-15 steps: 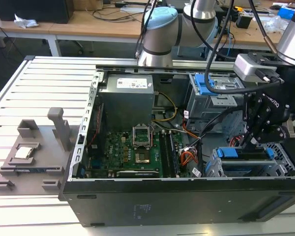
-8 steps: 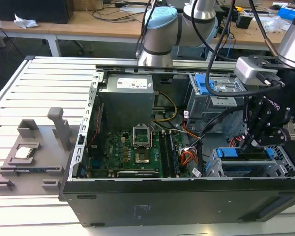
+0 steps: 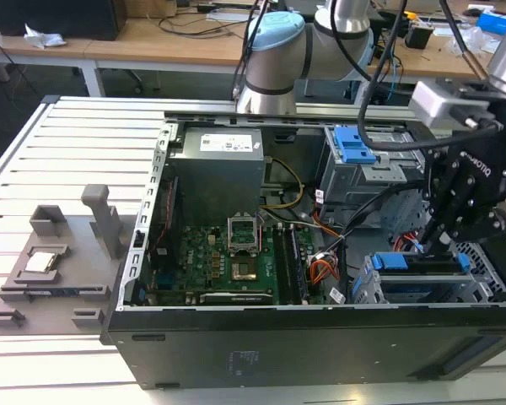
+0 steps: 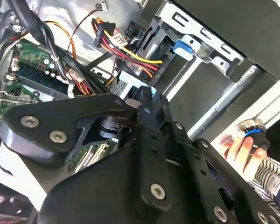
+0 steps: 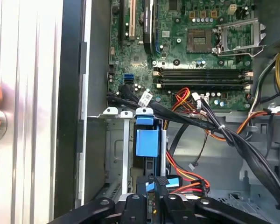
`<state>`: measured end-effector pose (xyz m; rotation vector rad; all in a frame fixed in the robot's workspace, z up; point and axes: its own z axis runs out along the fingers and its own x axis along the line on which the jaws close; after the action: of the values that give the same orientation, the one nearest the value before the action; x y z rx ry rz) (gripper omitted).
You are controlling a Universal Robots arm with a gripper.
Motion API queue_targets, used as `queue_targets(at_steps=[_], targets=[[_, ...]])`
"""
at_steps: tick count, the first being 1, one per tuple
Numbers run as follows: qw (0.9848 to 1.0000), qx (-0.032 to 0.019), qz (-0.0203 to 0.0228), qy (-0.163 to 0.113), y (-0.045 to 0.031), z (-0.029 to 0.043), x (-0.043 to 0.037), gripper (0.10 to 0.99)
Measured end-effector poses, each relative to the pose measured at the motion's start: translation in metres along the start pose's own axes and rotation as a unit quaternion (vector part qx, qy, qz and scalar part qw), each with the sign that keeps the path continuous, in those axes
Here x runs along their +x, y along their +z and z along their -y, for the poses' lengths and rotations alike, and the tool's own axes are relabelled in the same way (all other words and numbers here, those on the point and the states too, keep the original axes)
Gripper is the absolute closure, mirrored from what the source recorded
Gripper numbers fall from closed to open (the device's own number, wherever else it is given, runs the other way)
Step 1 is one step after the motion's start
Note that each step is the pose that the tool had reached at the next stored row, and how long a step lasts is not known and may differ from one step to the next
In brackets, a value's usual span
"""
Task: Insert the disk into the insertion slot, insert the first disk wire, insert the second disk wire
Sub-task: 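Insert the second disk wire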
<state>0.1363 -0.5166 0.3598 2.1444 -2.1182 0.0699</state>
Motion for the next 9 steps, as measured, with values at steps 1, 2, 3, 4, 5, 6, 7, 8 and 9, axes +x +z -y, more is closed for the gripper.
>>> queue_targets(at_steps=[1, 2, 3, 4, 5, 6, 7, 8, 9], targets=[[1.0, 0.0001, -0.0001, 0.0, -0.0041, -0.0002, 0.0001, 0.878], [1.0, 0.0001, 0.0, 0.0, -0.0065, -0.0004, 0.0001, 0.945], [1.0, 0.0002, 0.0, 0.0, -0.0086, -0.0005, 0.0001, 0.945], [1.0, 0.0001, -0.0001, 0.0, -0.011, -0.0006, 0.0001, 0.98], [1.0, 0.0002, -0.0001, 0.0, -0.013, -0.0007, 0.0001, 0.98], [1.0, 0.0002, 0.0, 0.0, -0.0146, -0.0008, 0.0002, 0.98], [1.0, 0.0002, 0.0001, 0.0, -0.0148, -0.0008, 0.0002, 0.98], [1.0, 0.0002, 0.0, 0.0, -0.0149, -0.0008, 0.0002, 0.98], [1.0, 0.0002, -0.0001, 0.0, -0.0151, -0.0009, 0.0002, 0.98]])
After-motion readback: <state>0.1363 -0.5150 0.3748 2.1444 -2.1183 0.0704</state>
